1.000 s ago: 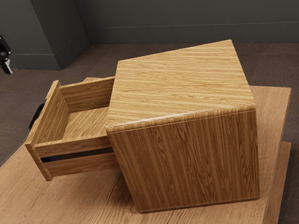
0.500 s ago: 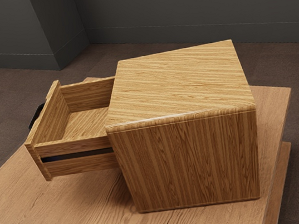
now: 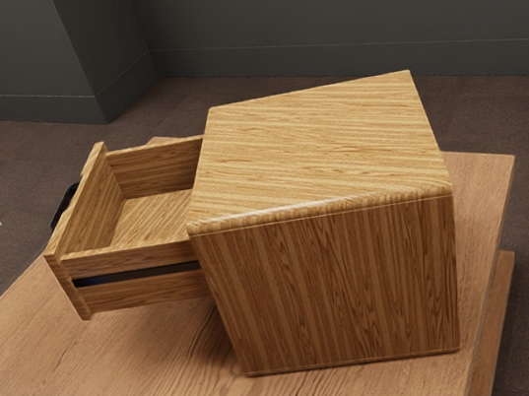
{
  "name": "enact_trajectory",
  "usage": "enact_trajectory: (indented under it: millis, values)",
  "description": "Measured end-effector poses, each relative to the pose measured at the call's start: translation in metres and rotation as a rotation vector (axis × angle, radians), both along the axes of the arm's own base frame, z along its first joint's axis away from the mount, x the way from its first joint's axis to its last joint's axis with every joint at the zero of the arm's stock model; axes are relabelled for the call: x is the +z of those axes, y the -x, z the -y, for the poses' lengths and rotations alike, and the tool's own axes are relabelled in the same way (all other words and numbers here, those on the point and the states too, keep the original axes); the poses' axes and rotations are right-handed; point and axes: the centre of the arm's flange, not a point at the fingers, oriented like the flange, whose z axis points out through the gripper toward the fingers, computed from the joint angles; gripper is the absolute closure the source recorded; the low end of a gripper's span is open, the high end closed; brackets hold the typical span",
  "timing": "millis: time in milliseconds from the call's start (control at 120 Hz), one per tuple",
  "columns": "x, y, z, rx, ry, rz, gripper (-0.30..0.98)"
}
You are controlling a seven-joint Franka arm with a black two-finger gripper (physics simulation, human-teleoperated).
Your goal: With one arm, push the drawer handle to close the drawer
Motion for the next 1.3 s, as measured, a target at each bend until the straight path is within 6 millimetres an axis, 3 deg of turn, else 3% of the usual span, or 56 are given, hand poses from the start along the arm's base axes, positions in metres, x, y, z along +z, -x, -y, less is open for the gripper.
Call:
enact_trajectory:
  millis: [233, 933, 1300]
  values:
    - [-0.023, -0.002, 0.031, -0.069, -0.004, 0.024, 0.78]
    - [-0.046, -0.050, 0.078, -0.132, -0.006, 0.105, 0.78]
    - [-0.051, -0.077, 0.119, -0.174, 0.007, 0.129, 0.79]
